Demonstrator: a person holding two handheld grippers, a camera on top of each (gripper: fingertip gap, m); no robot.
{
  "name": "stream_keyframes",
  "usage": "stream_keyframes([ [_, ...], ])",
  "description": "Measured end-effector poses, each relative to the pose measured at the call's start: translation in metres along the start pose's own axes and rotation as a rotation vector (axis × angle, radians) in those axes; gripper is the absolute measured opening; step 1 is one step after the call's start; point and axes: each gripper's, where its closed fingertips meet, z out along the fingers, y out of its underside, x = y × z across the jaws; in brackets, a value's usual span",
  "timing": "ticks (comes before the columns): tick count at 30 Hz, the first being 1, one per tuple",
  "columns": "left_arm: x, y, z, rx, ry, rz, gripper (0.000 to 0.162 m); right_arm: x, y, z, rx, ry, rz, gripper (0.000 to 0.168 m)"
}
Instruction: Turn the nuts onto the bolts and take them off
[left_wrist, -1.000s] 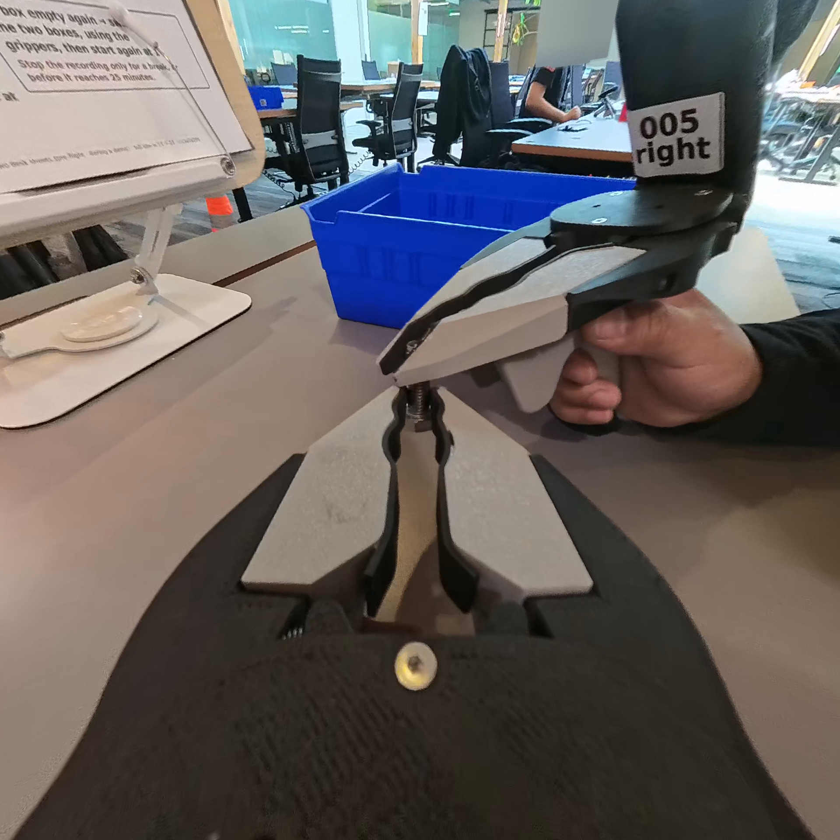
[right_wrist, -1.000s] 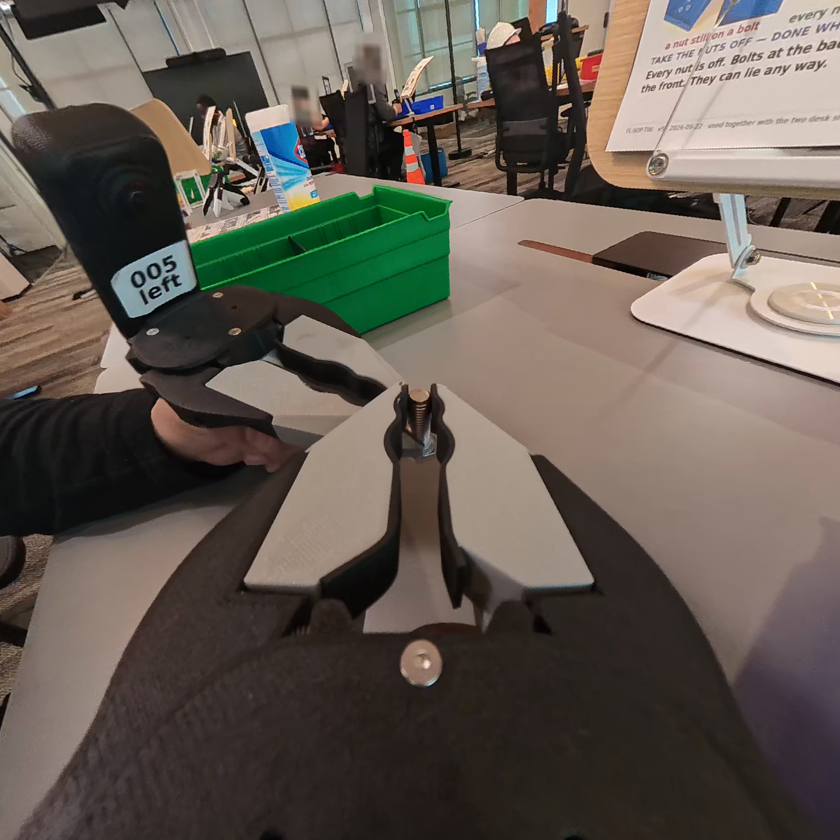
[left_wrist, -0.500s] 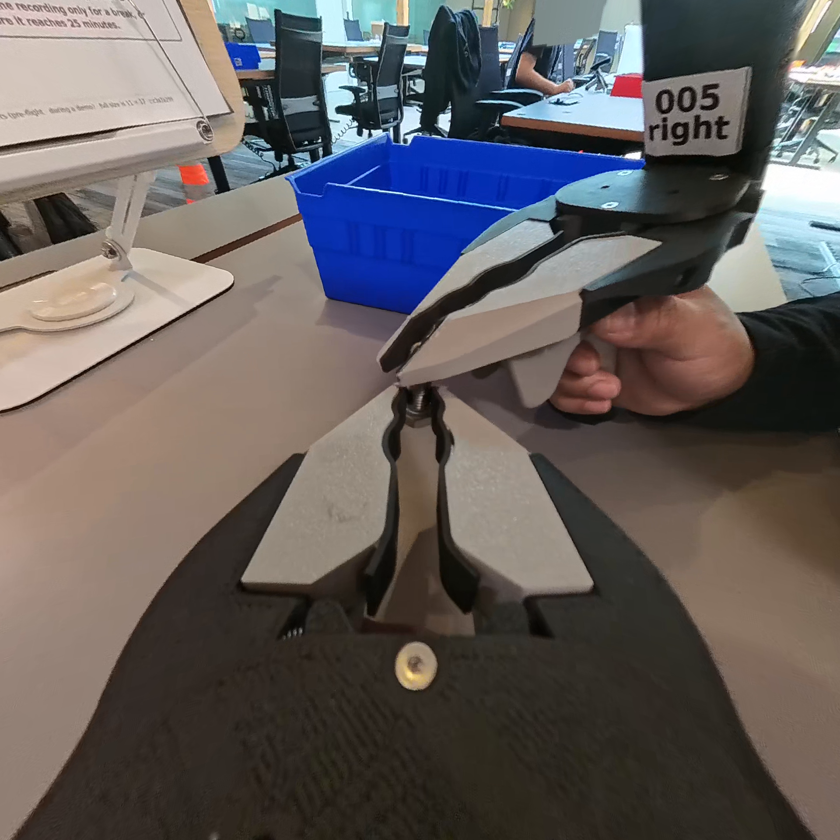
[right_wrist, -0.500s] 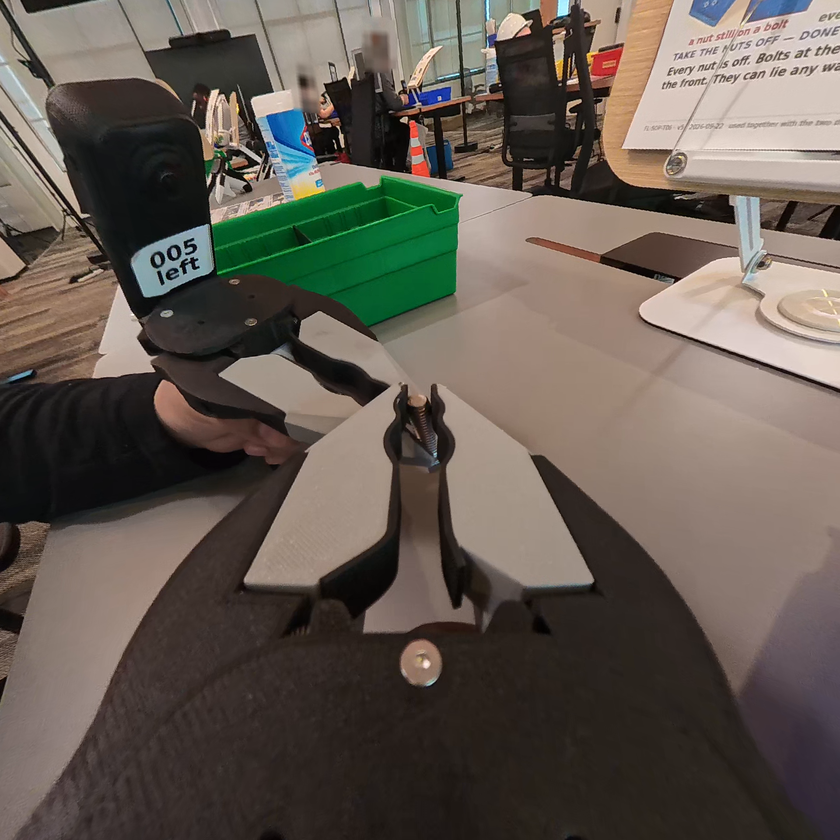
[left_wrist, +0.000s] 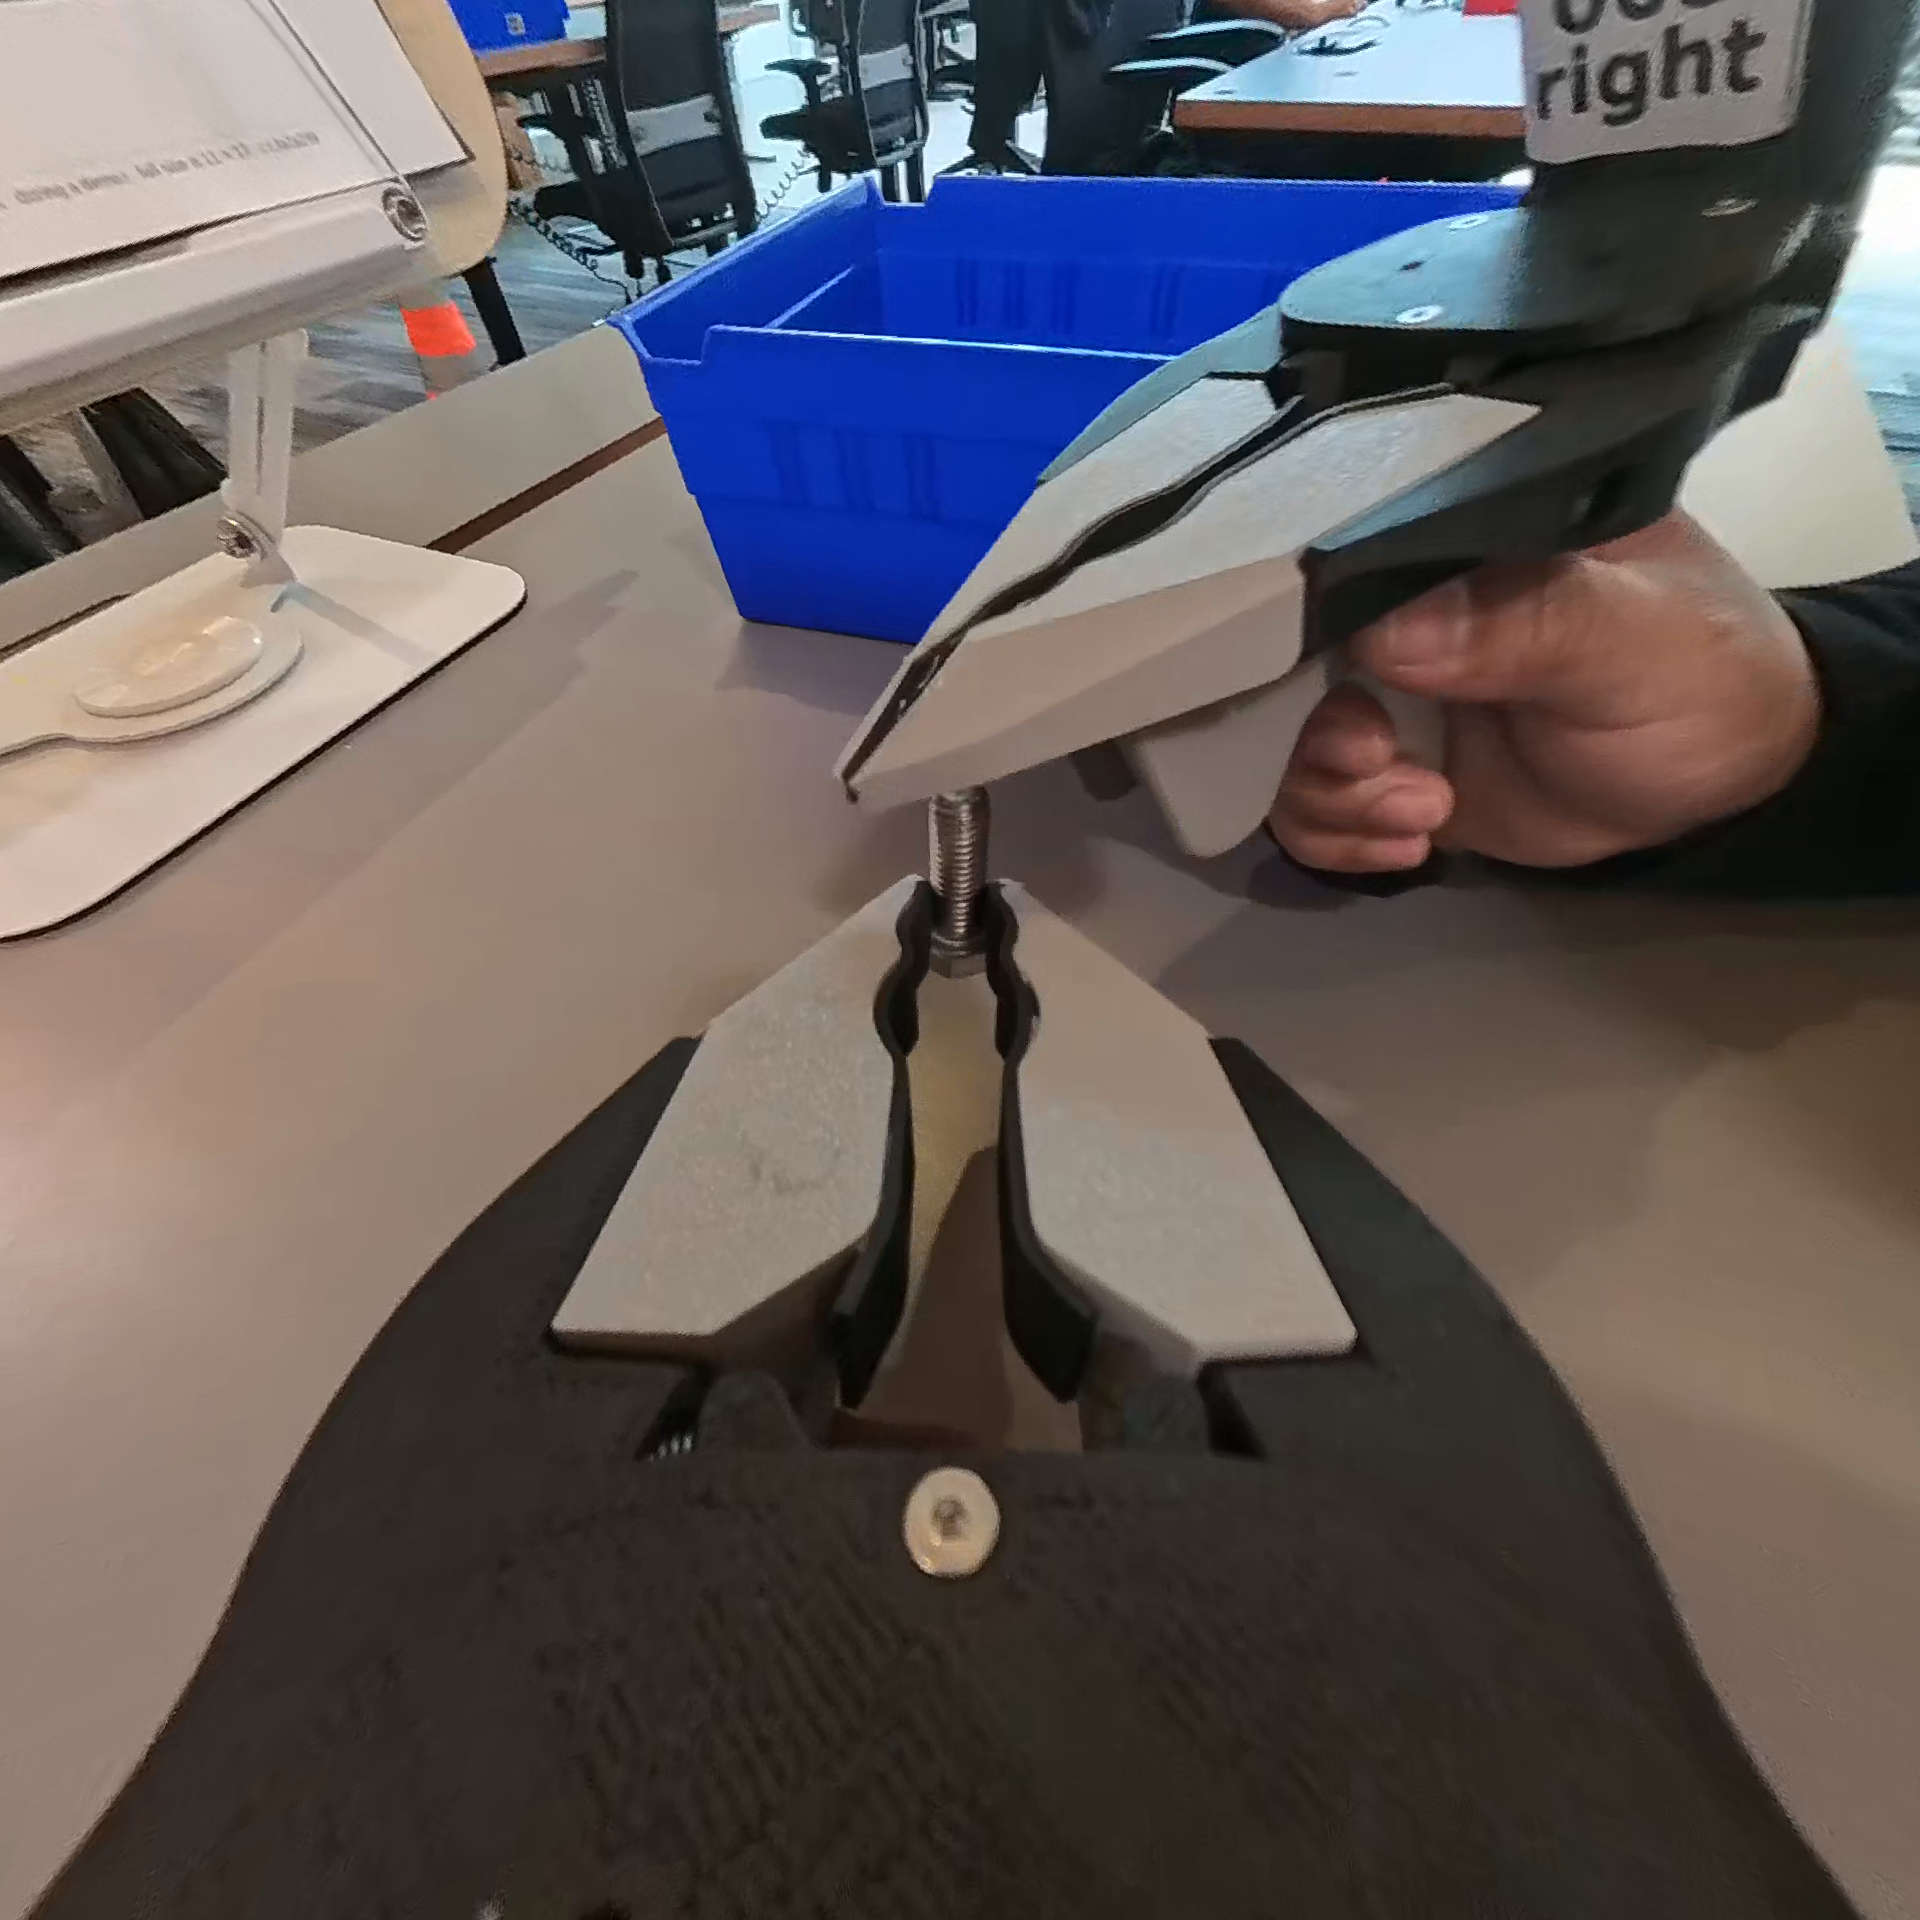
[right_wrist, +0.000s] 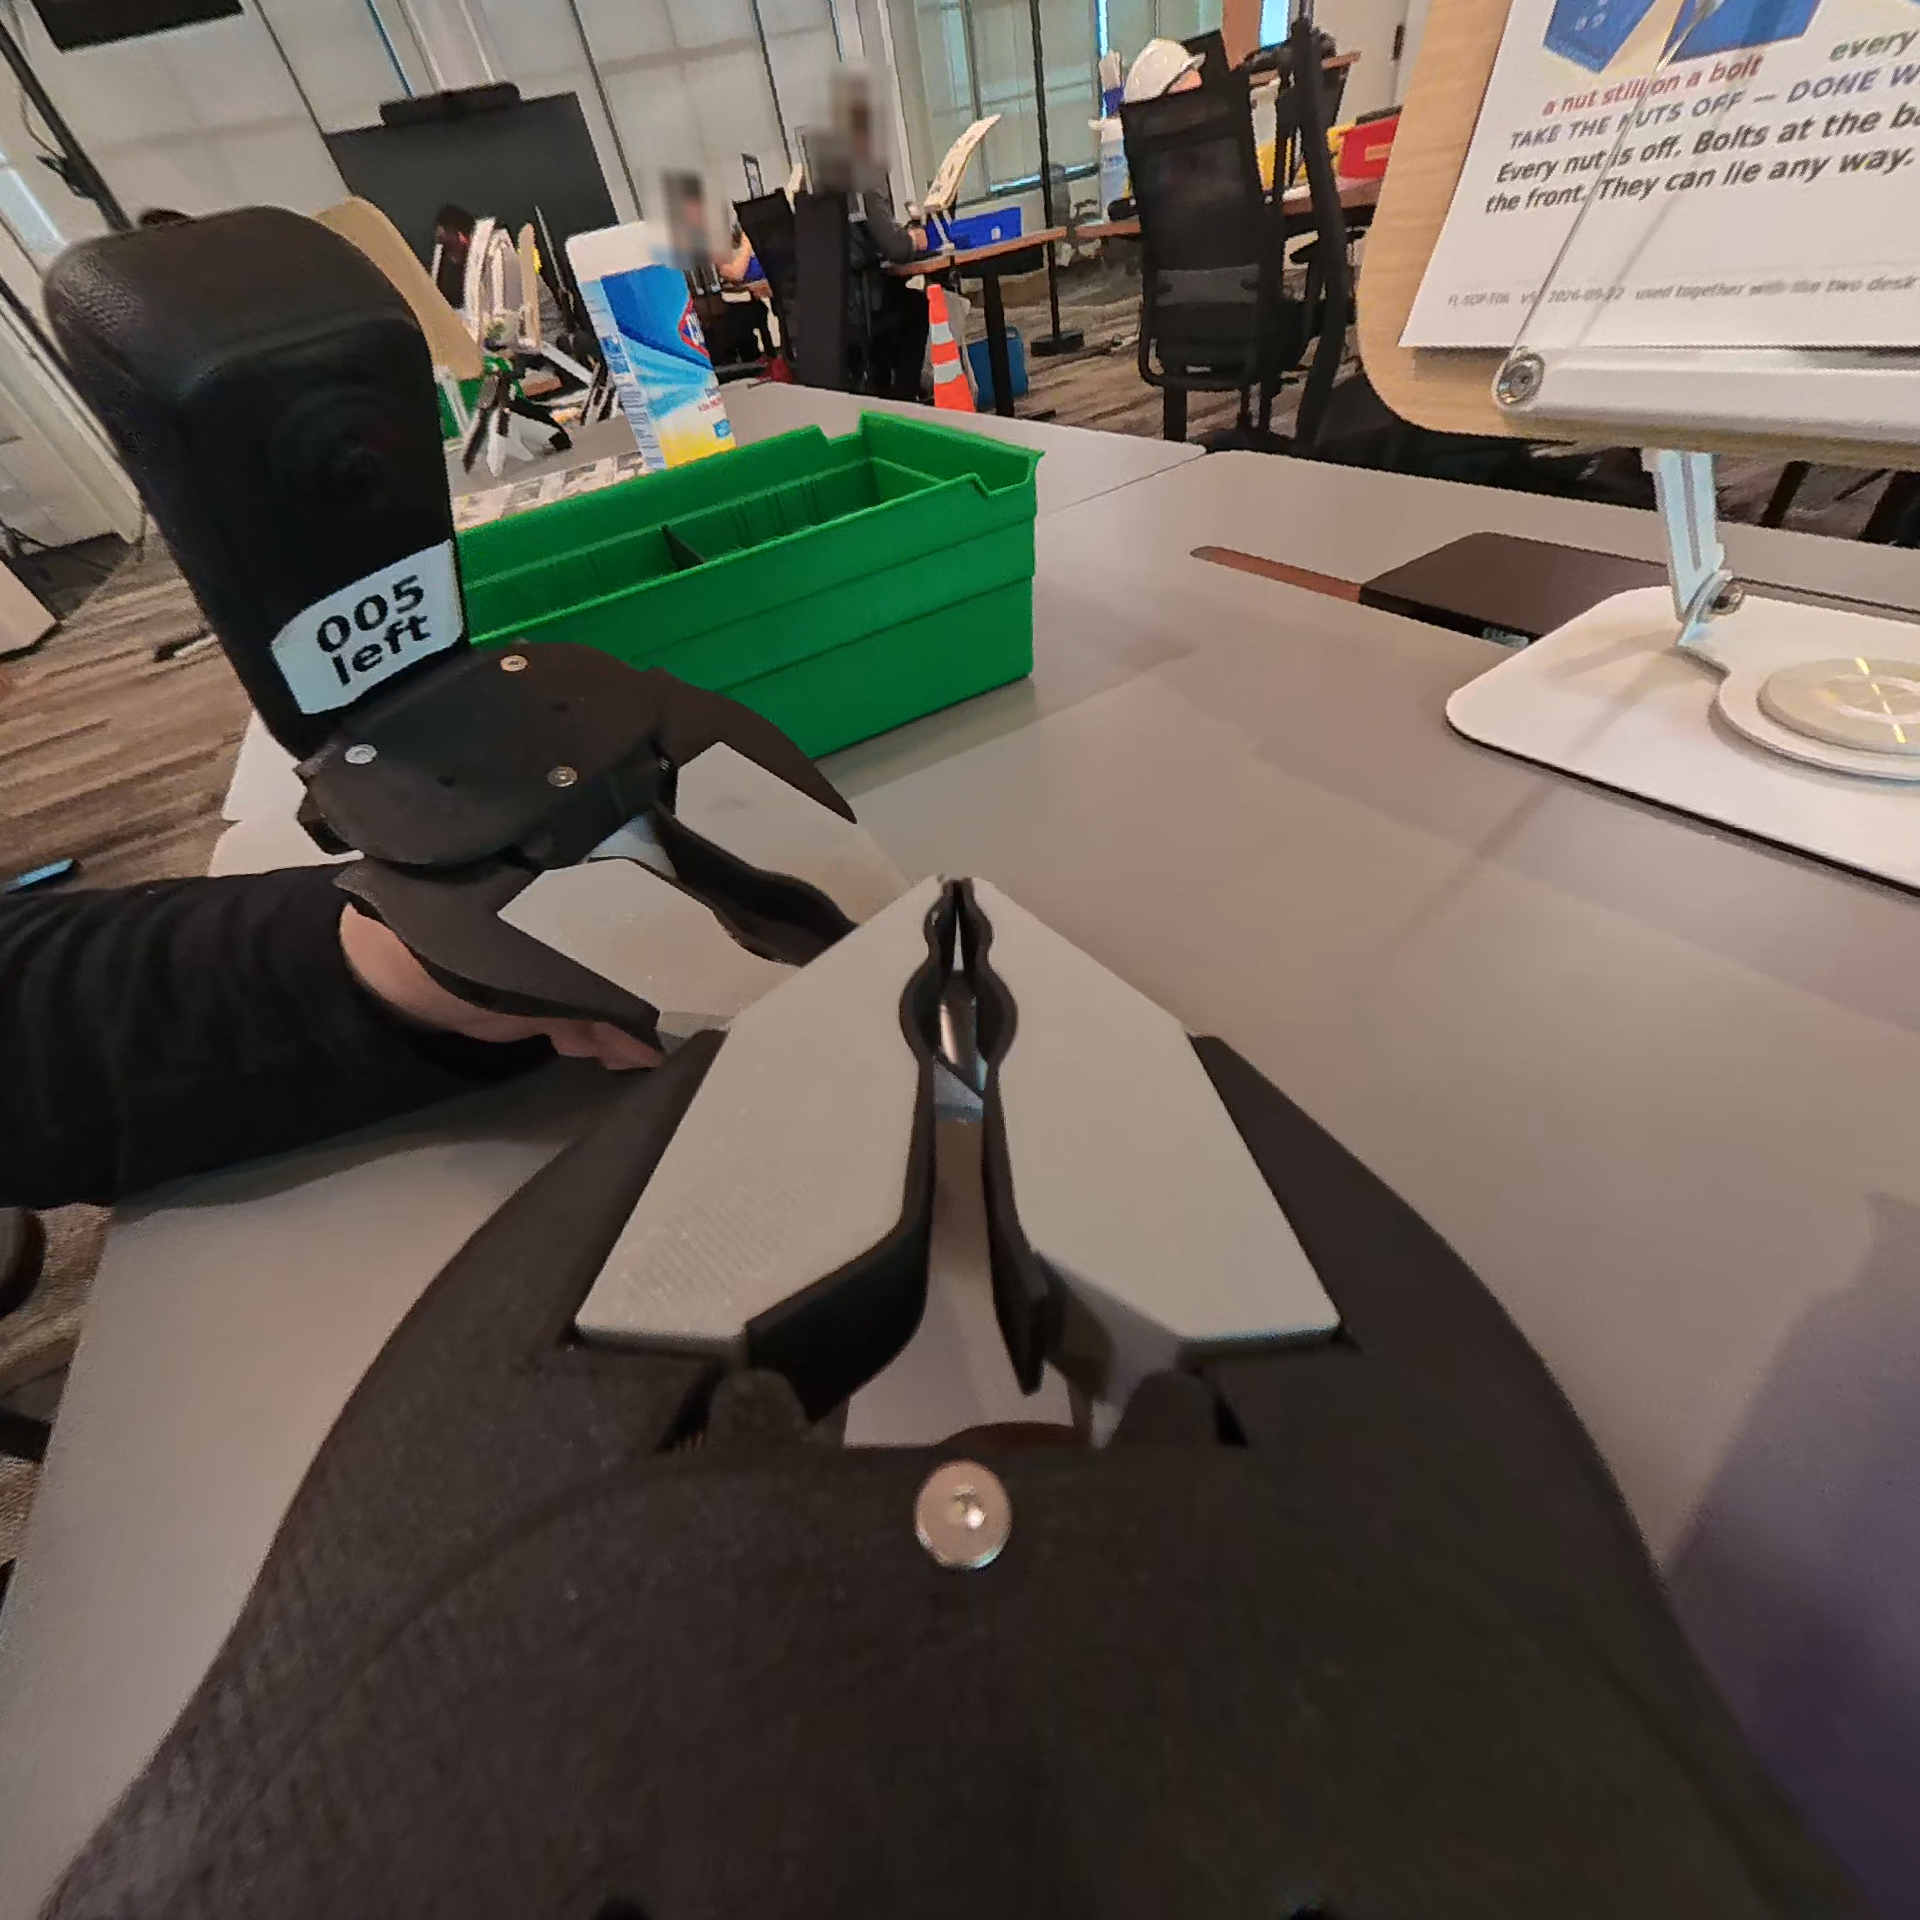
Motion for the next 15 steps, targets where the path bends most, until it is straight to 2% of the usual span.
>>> stream_keyframes([
  [3,-0.004,-0.002,-0.002,0.019,-0.016,-0.012,0.007,0.004,-0.007,-0.004,0.04,0.032,-0.013,0.002],
  [8,-0.009,-0.005,-0.004,0.042,-0.032,-0.021,0.007,0.01,0.003,-0.002,-0.014,0.021,0.047,0.028],
  [9,-0.007,-0.006,-0.003,0.045,-0.029,-0.012,0.007,0.009,0.008,0.001,-0.037,0.008,0.061,0.028],
  [11,-0.008,-0.003,-0.002,0.021,-0.043,-0.002,0.007,0.002,0.013,0.004,-0.052,-0.039,0.074,0.009],
  [15,-0.011,-0.002,-0.002,0.018,-0.05,-0.024,0.008,0.006,0.013,0.004,-0.067,-0.008,0.065,0.007],
])
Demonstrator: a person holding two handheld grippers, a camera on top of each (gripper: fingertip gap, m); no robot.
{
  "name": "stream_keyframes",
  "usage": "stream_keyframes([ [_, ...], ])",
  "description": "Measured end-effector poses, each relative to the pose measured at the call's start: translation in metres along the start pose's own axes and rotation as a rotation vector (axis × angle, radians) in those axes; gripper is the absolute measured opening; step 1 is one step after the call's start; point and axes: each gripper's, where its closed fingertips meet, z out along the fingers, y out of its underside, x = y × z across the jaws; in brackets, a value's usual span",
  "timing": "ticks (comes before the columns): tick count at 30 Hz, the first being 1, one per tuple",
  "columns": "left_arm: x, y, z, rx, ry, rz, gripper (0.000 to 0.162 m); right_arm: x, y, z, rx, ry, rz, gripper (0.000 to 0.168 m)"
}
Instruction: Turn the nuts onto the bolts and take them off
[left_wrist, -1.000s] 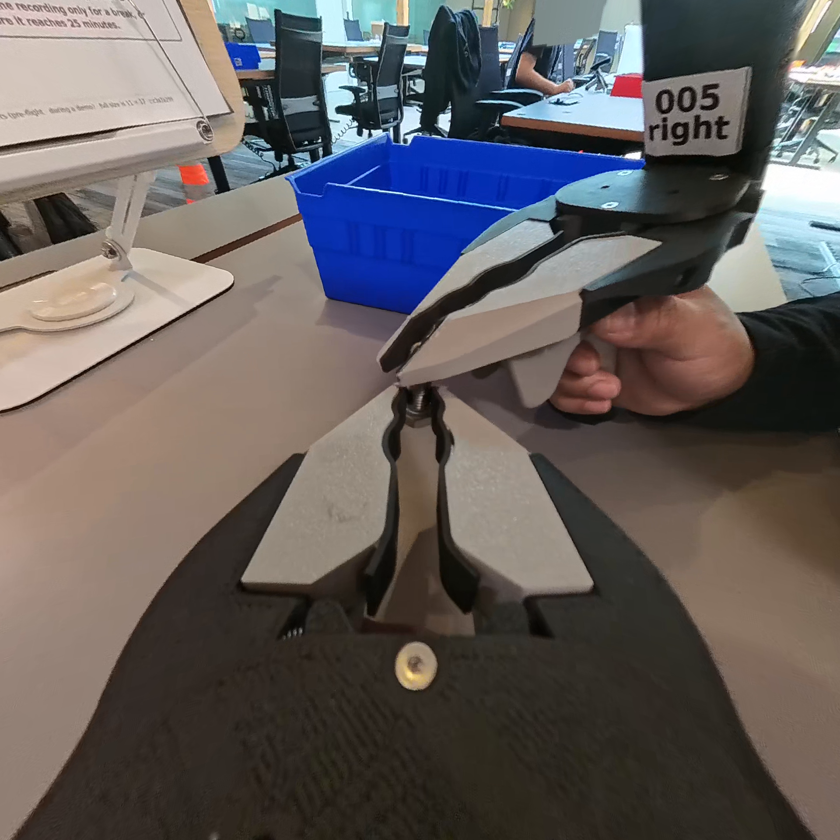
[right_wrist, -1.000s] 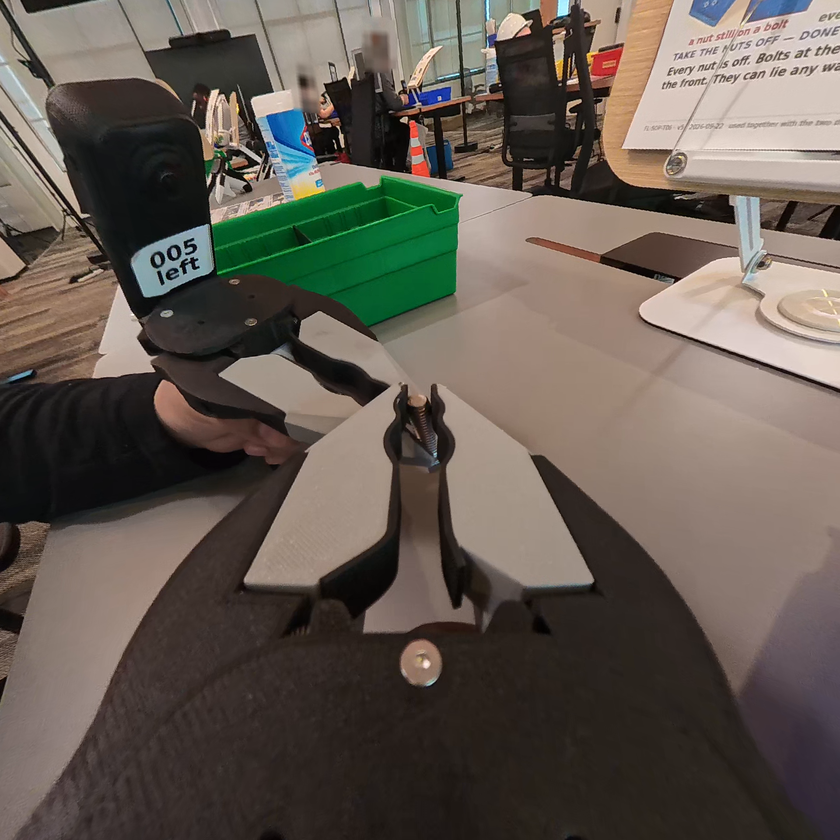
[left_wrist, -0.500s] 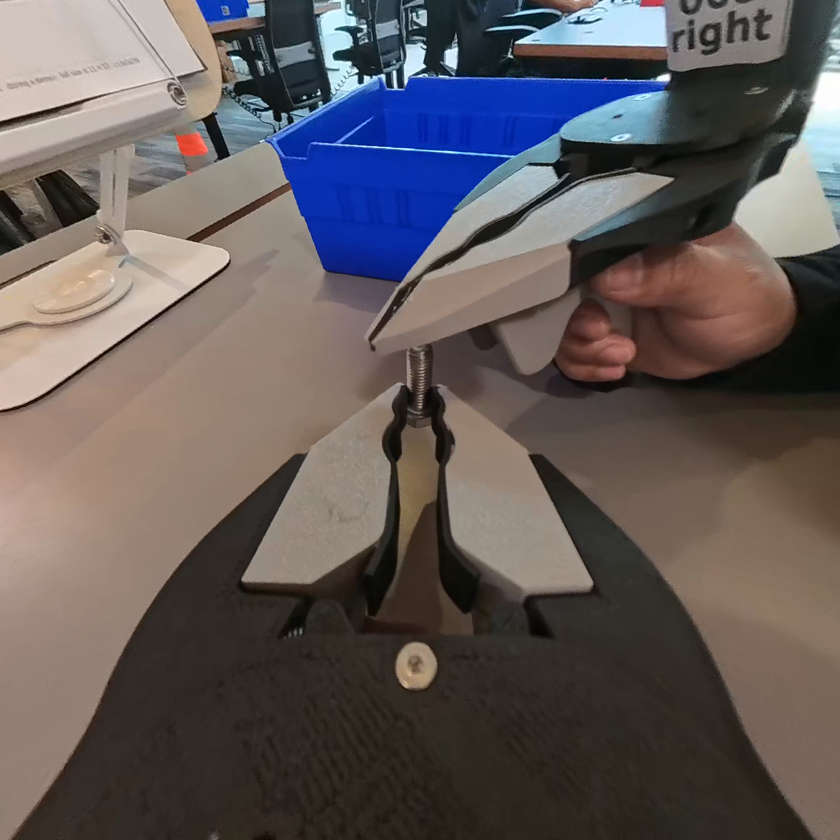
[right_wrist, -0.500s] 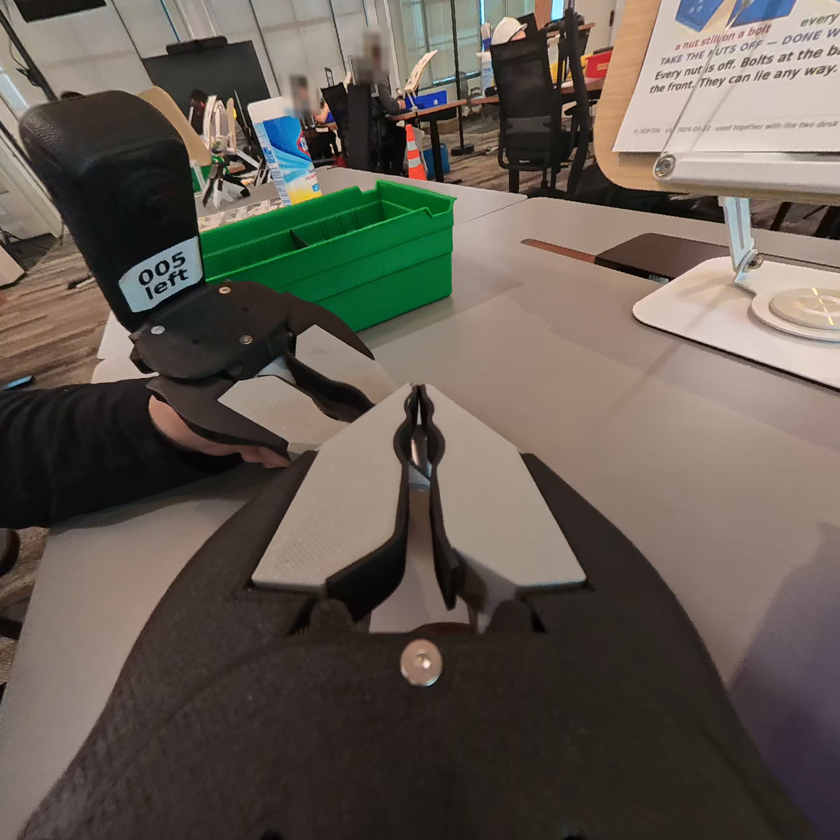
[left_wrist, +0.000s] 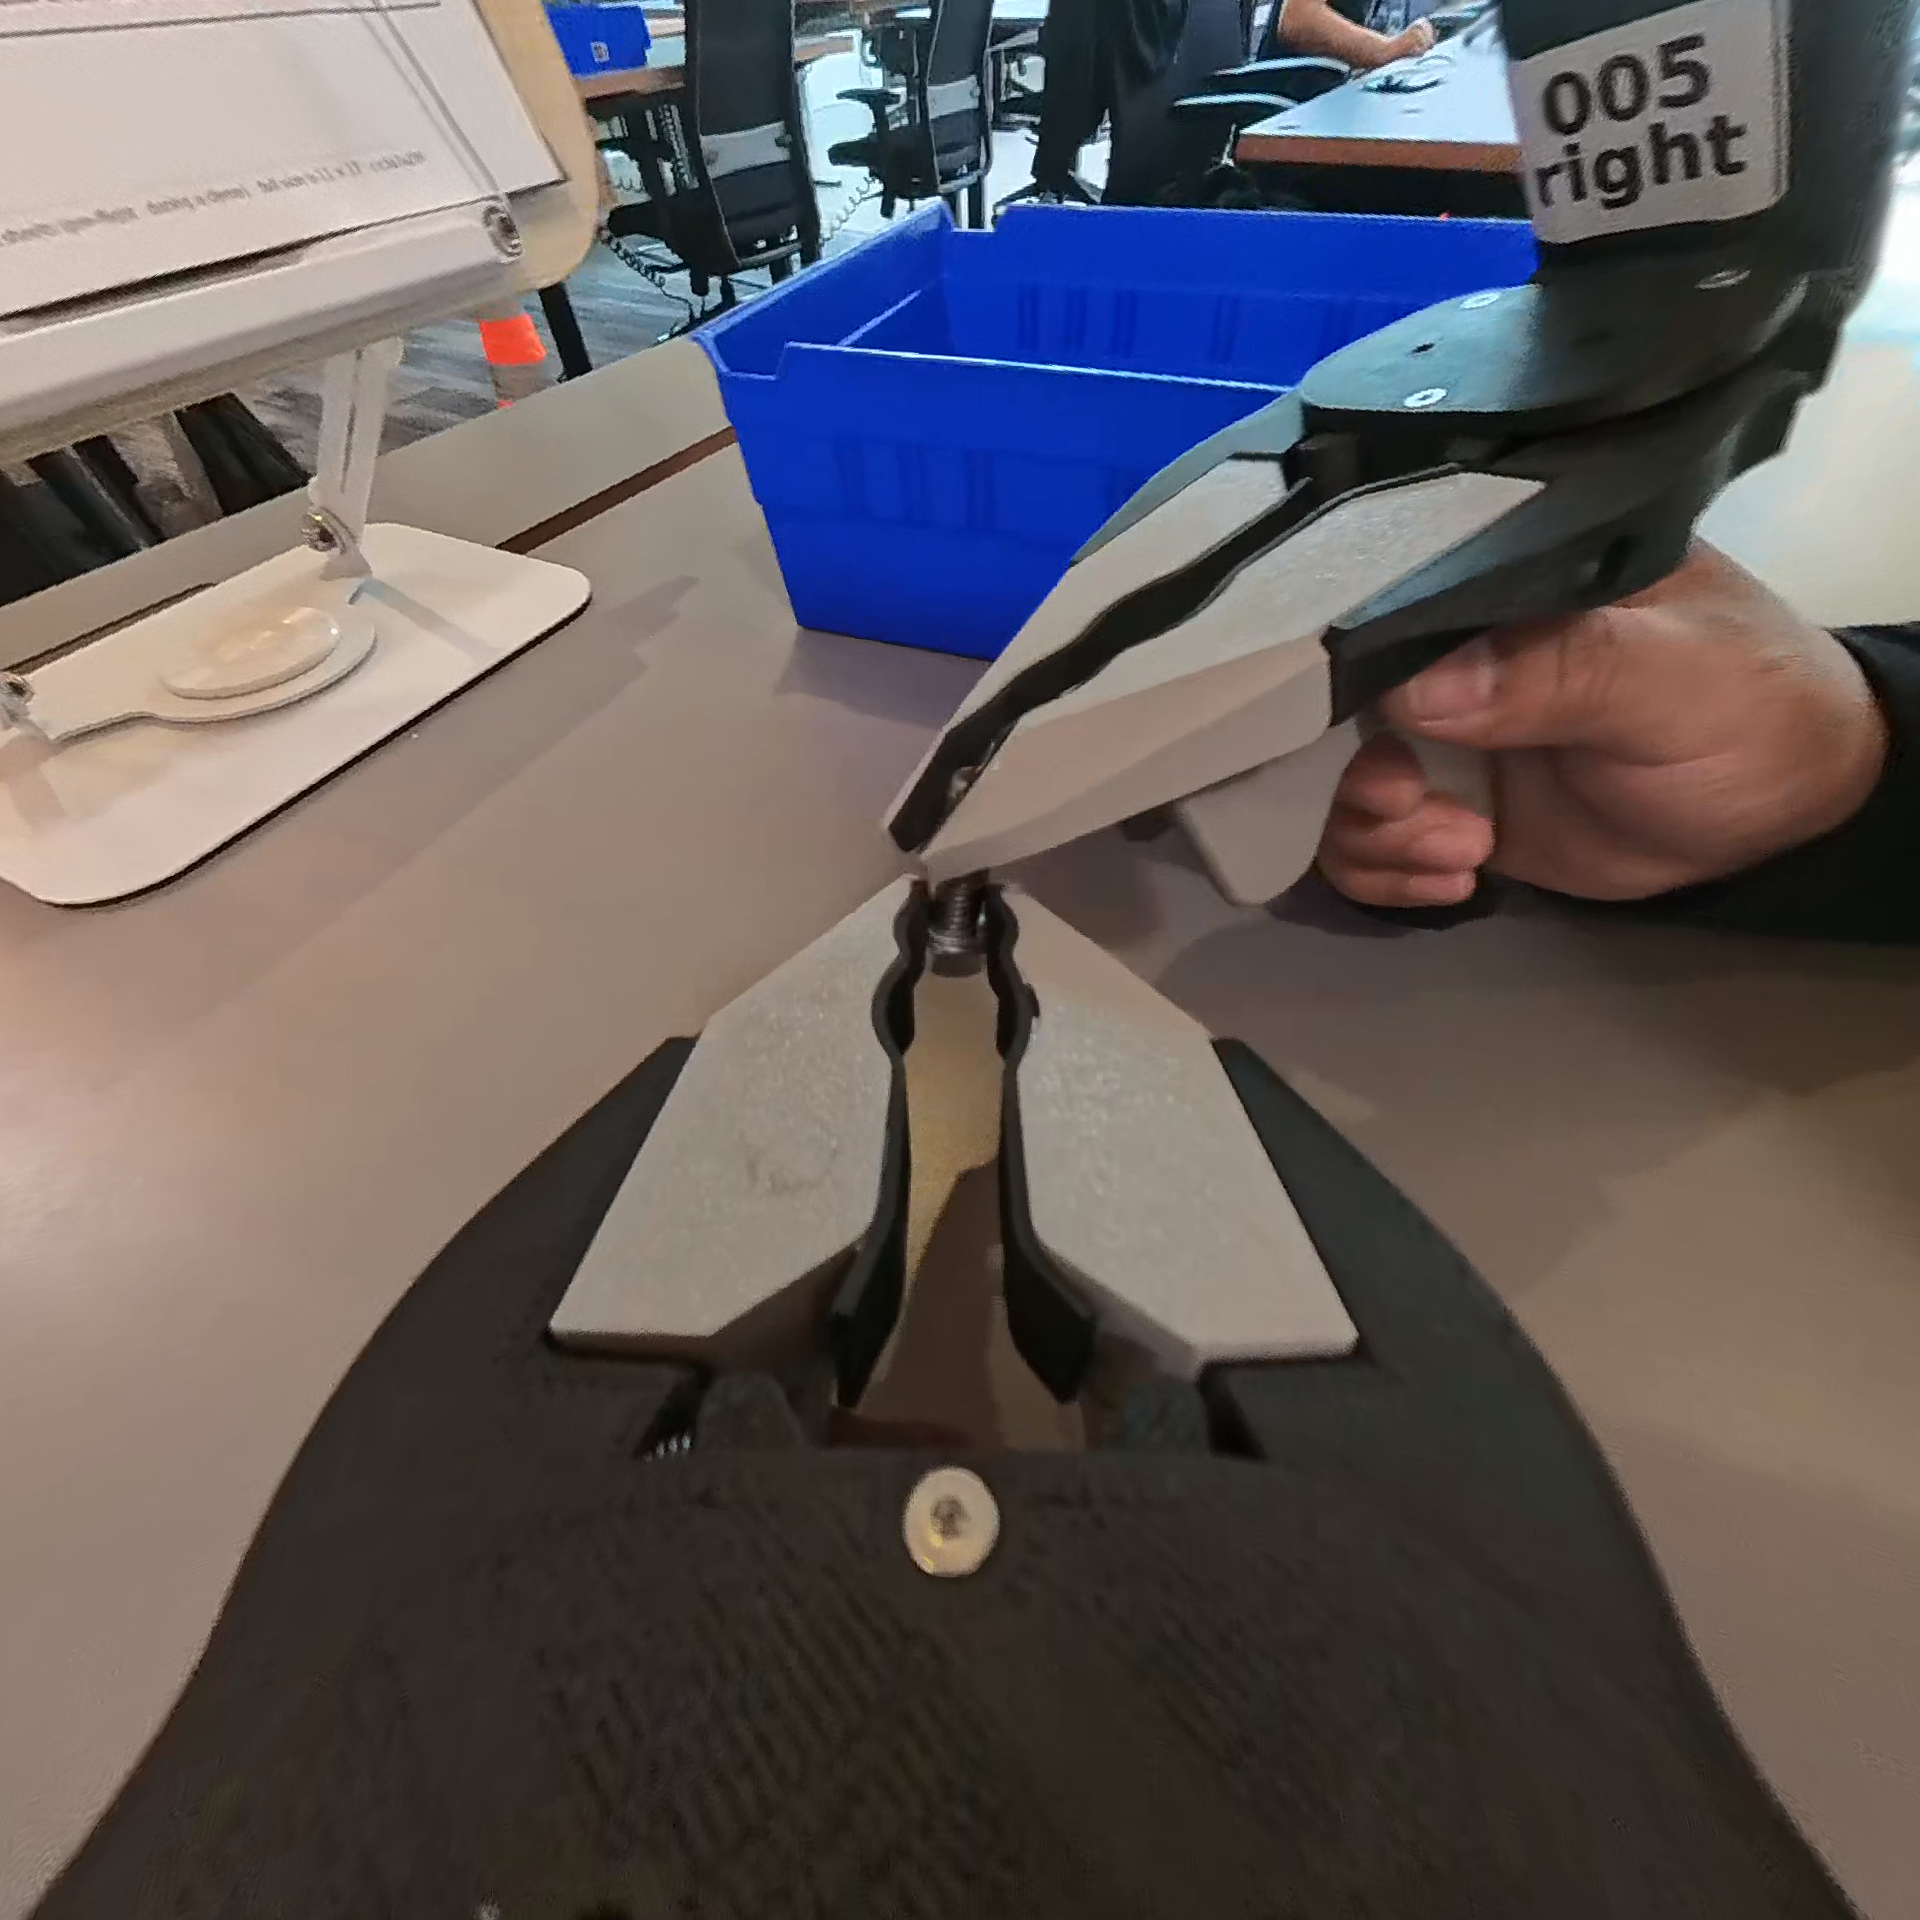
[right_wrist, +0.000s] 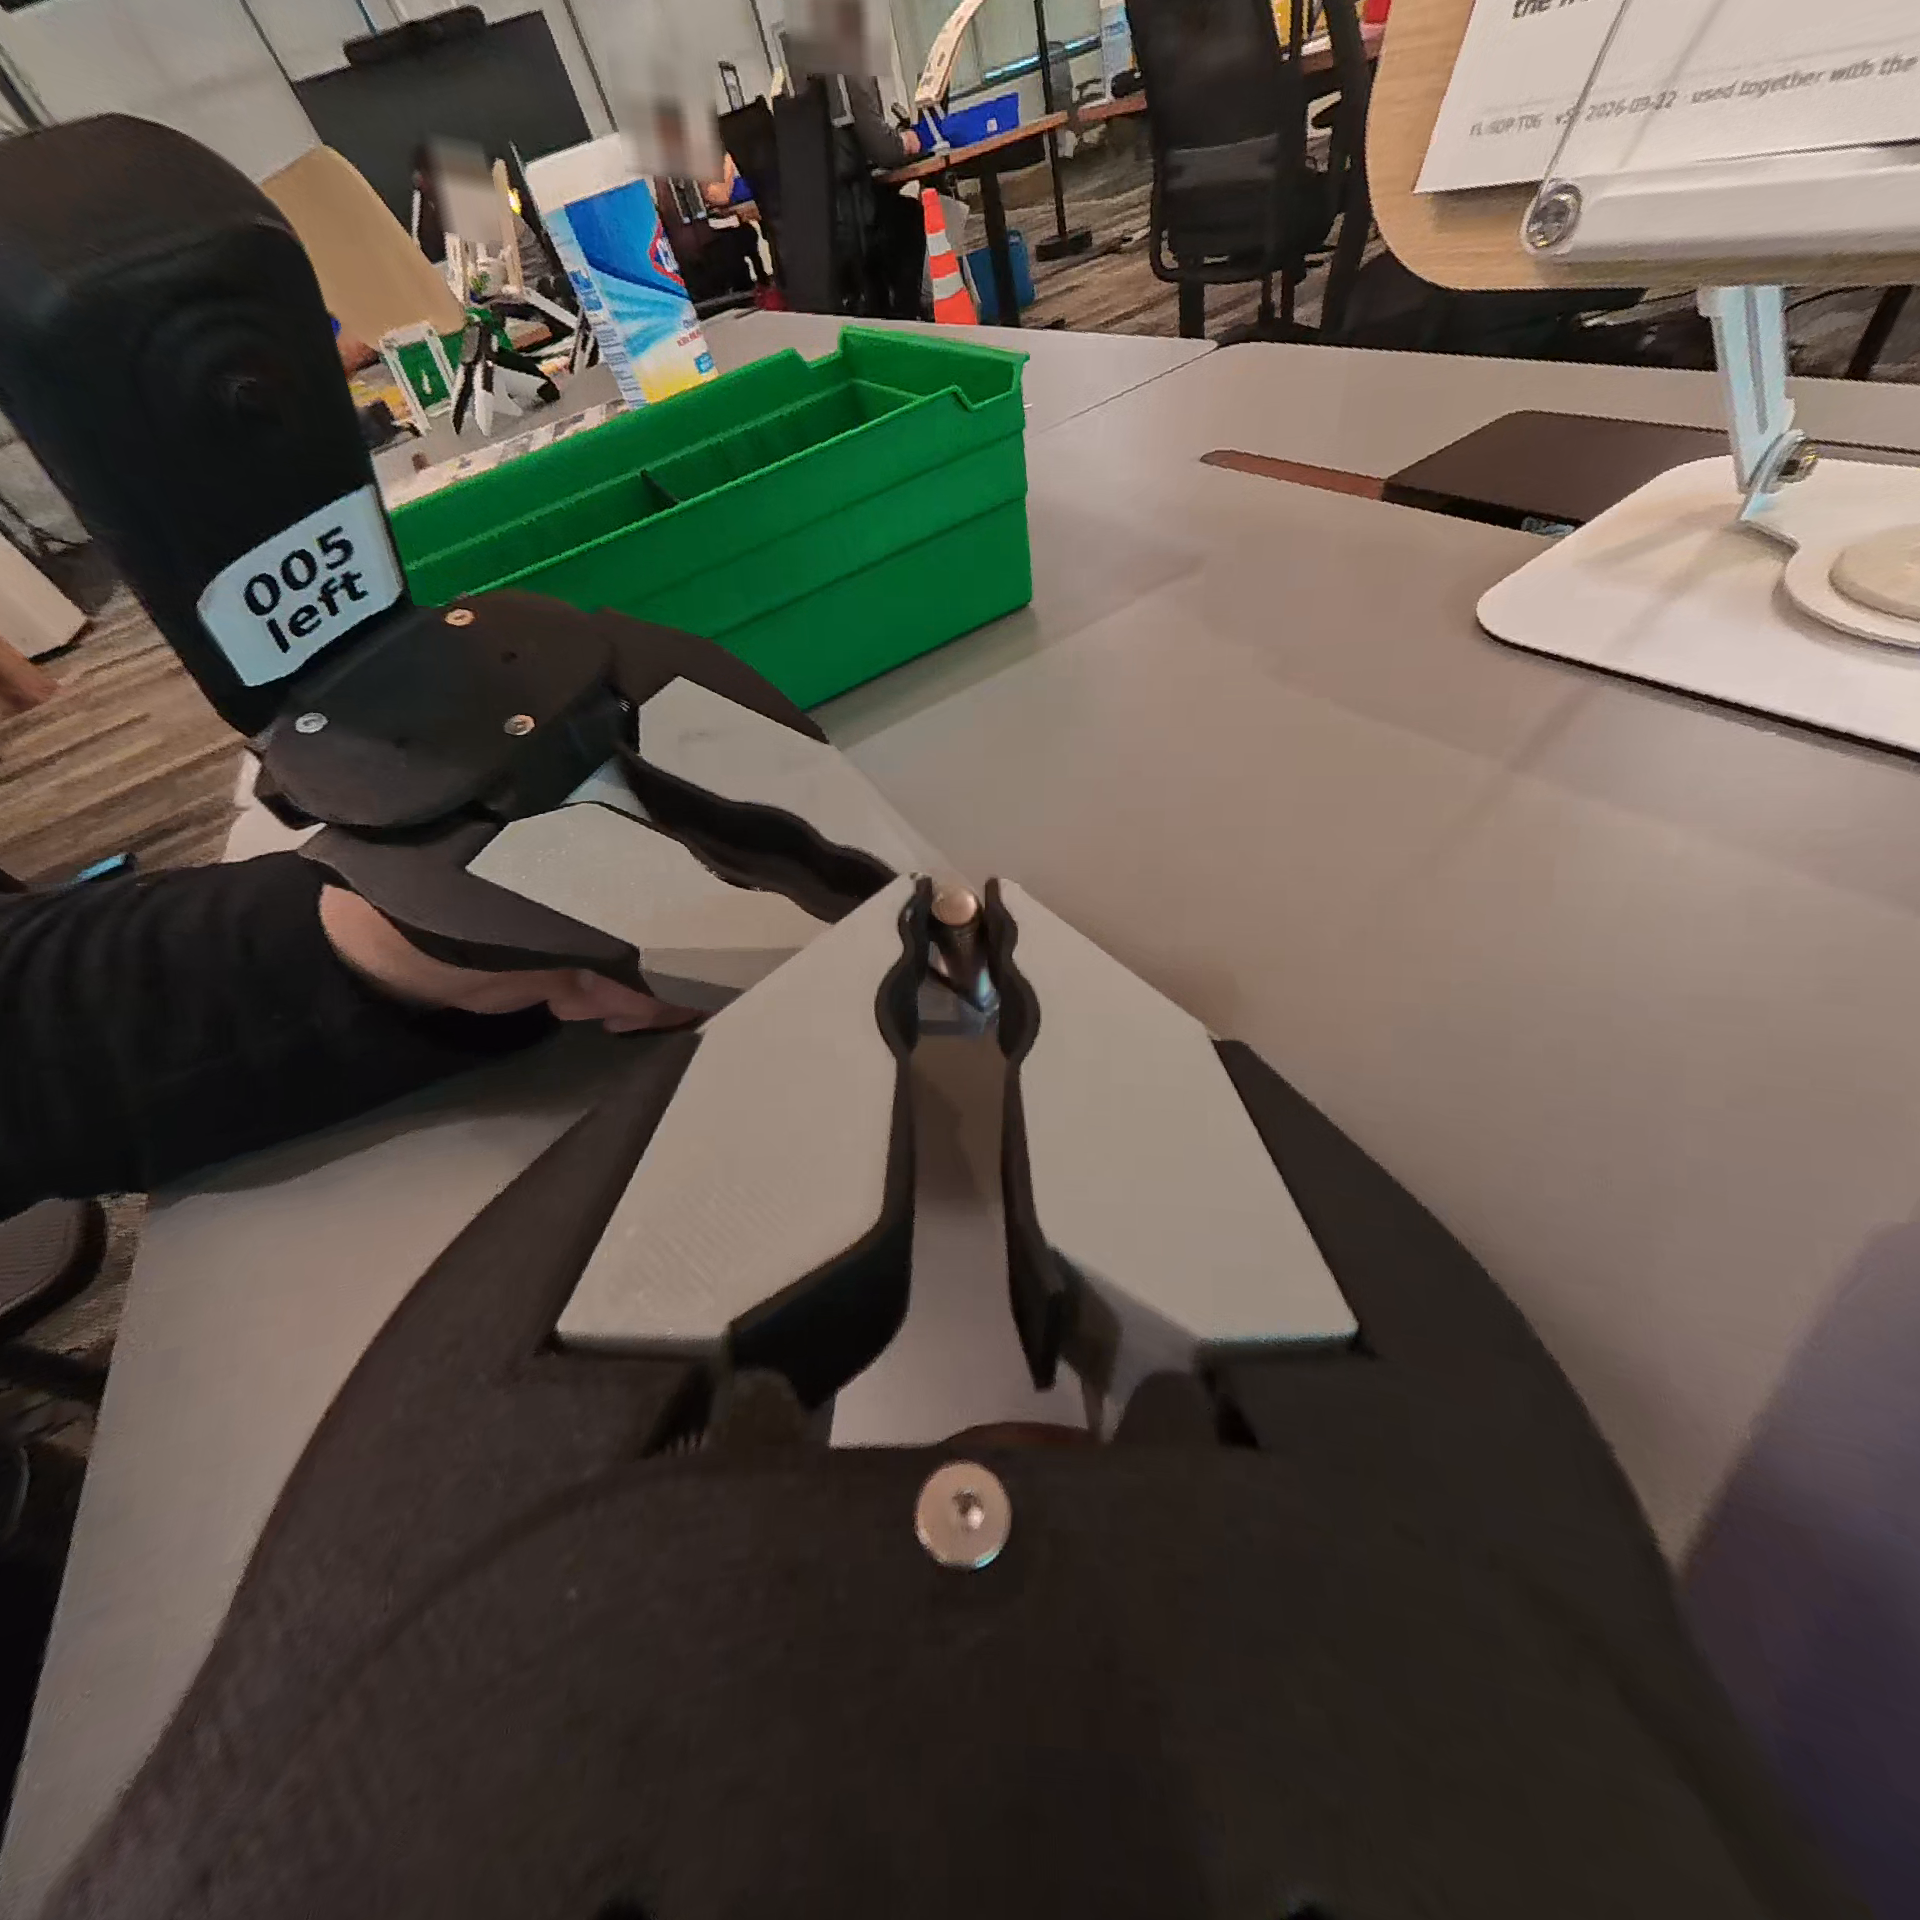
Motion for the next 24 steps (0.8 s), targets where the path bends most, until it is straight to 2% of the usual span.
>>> stream_keyframes([
  [4,-0.013,0.007,-0.001,-0.038,-0.033,-0.052,0.029,0.013,0.011,0.002,-0.066,0.062,-0.001,0.007],
  [6,-0.019,0.011,-0.003,-0.057,-0.04,-0.091,0.033,0.02,0.021,0.004,-0.111,0.083,0.002,0.007],
  [16,-0.043,0.01,-0.011,-0.039,-0.145,-0.133,0.026,0.029,0.054,0.011,-0.309,0.122,-0.005,0.007],
  [21,-0.04,0.013,-0.008,-0.056,-0.144,-0.116,0.025,0.026,0.056,0.011,-0.319,0.114,-0.028,0.007],
  [24,-0.04,0.013,-0.008,-0.057,-0.145,-0.111,0.025,0.026,0.047,0.009,-0.258,0.105,-0.016,0.018],
])
